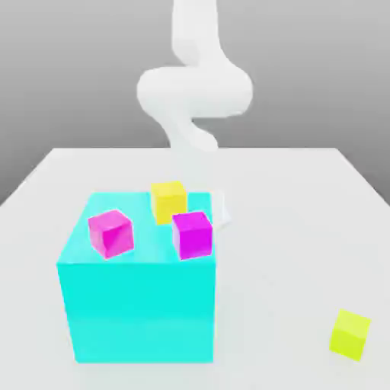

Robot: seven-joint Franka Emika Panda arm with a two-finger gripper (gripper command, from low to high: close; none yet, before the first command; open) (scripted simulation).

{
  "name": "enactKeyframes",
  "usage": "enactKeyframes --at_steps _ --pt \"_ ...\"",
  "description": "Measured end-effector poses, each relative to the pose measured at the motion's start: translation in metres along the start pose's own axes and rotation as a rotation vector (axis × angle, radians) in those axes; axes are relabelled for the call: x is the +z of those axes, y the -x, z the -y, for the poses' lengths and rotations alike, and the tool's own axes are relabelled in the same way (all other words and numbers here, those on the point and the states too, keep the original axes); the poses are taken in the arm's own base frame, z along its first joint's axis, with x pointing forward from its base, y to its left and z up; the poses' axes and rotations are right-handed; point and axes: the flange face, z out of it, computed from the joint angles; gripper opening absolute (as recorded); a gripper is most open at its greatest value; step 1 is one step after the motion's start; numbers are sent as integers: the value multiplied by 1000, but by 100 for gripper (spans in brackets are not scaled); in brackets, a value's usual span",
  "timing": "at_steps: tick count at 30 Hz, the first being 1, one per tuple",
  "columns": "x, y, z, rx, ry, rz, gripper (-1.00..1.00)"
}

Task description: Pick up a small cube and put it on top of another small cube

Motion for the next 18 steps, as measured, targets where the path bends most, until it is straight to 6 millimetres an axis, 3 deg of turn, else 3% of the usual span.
enactKeyframes --at_steps 4,9,14,18 --pt "79 30 20 -135 47 110 0" --pt "169 86 36 -304 94 244 0" --pt "247 158 38 -478 133 379 0" --pt "299 229 32 -628 154 492 0"
